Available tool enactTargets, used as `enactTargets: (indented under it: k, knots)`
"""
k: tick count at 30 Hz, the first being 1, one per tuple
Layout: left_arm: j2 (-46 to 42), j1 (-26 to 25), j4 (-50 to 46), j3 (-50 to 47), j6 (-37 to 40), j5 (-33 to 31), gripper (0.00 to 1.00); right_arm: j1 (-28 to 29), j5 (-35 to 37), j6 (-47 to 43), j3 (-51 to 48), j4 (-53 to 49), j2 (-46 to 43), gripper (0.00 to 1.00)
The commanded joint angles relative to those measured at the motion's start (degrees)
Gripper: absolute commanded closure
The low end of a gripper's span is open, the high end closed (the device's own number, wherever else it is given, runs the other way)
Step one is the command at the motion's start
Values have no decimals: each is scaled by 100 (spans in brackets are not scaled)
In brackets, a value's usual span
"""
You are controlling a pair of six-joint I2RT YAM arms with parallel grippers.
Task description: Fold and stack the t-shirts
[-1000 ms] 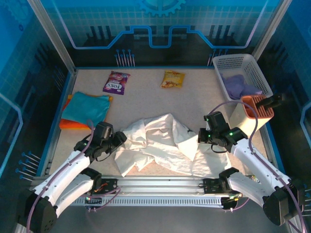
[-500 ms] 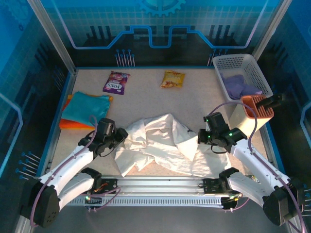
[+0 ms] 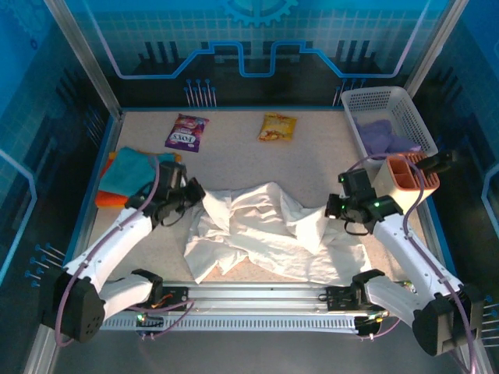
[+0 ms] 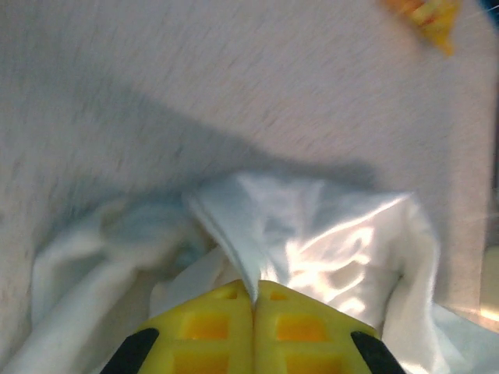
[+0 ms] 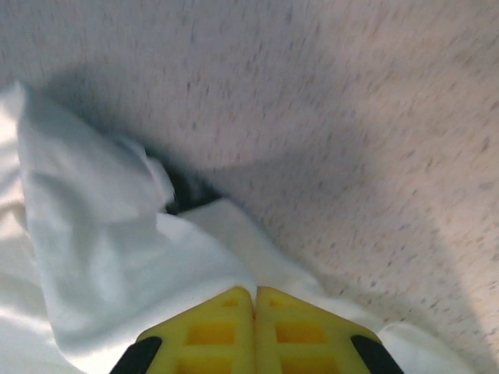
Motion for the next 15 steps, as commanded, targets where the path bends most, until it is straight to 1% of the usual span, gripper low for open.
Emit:
enactTargets:
  k: [1,7,9,11,13,15]
  knots:
    - [368,254,-772,996,1303,-171,100,-257,237,-279,817,-83,372,100]
    - [1567,524,-1414,3007,2547,-236,100,-382,699,-495,2040,-225,1338,100]
    - [1983,611,-1665,3671,2834,-249,100,-393,946,-498,2431,-343,1668,100]
    - [2374,662,-1799,4284,3093,-392,100,-414,1214,-498,2735,-310,1911,100]
    - [2590,744,-1812,4640,3250,-549,100,-448,1381,-545,2838,-91,2044,100]
    - [2707,886,-1571,4749,3300,-595,100,-559,1446,-550,2964,75,2212,100]
